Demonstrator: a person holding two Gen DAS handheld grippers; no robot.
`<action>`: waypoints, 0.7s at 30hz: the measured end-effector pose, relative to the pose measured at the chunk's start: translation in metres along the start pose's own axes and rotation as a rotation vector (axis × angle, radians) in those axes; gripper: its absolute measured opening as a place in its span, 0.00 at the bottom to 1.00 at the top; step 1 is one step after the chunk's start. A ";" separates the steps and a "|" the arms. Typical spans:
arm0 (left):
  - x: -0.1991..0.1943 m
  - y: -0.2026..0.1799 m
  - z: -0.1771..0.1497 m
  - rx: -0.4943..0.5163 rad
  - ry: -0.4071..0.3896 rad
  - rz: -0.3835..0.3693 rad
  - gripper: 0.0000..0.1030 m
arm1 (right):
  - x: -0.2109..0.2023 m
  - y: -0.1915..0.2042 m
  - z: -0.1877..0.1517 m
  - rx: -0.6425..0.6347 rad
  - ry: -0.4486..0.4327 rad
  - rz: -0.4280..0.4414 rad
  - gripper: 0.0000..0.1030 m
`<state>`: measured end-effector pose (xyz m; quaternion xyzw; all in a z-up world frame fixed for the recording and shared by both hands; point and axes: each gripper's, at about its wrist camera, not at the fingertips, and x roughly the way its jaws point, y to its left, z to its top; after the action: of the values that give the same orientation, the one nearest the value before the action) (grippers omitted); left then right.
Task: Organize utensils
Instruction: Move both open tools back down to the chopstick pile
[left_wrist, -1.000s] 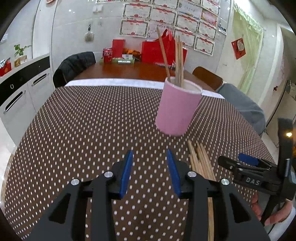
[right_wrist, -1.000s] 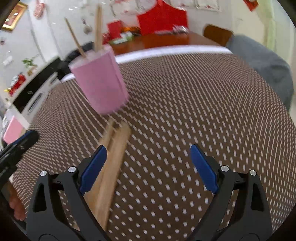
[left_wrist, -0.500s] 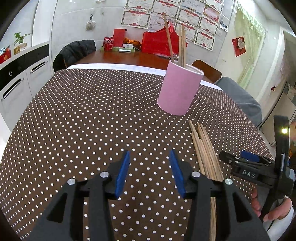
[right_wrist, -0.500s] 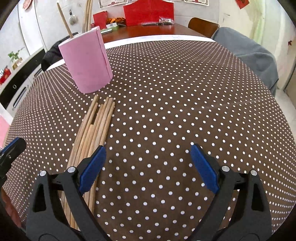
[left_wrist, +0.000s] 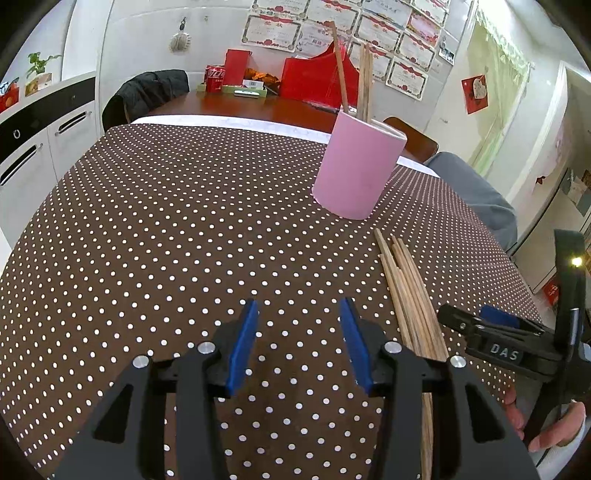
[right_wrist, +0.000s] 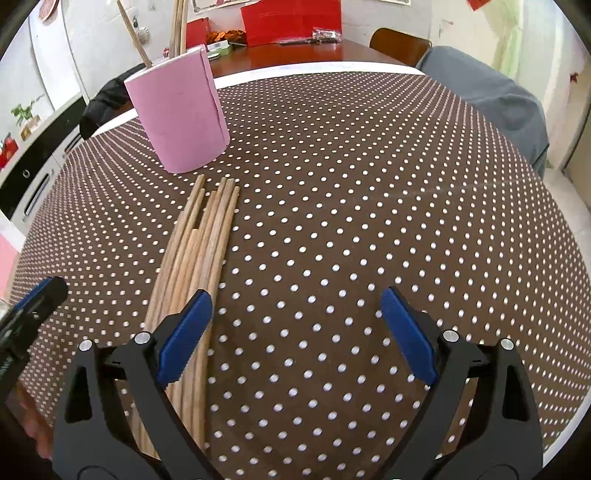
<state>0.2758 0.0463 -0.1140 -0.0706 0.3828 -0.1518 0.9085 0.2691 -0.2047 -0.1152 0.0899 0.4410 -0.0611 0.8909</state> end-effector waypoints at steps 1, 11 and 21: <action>0.000 0.000 0.000 -0.005 0.001 -0.004 0.45 | -0.003 0.000 -0.002 0.011 0.003 0.014 0.89; -0.003 -0.005 -0.006 -0.002 0.010 -0.023 0.46 | 0.004 0.014 0.005 -0.043 -0.010 -0.034 0.94; 0.008 -0.027 -0.009 0.045 0.083 -0.021 0.46 | 0.020 0.012 0.029 -0.149 0.014 -0.054 0.90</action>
<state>0.2686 0.0181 -0.1190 -0.0477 0.4160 -0.1729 0.8915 0.3060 -0.1996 -0.1127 0.0120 0.4528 -0.0517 0.8900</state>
